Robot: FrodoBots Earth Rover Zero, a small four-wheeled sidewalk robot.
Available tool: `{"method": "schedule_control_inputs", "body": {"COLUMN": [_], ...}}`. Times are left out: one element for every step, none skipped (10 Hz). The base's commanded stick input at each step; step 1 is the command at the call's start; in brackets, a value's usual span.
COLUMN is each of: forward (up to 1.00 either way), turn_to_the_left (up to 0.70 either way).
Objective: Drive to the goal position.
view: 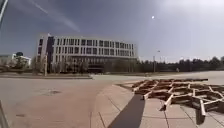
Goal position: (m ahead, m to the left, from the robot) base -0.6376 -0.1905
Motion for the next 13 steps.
{"method": "schedule_control_inputs", "body": {"forward": [0.05, 0.05, 0.05, 0.05, 0.05, 0.05, 0.05, 0.05, 0.05, 0.04, 0.04, 0.04, 0.04], "turn_to_the_left": [0.00, 0.00, 0.00, 0.00, 0.00, 0.00, 0.00, 0.00, 0.00, 0.00, 0.00, 0.00, 0.00]}}
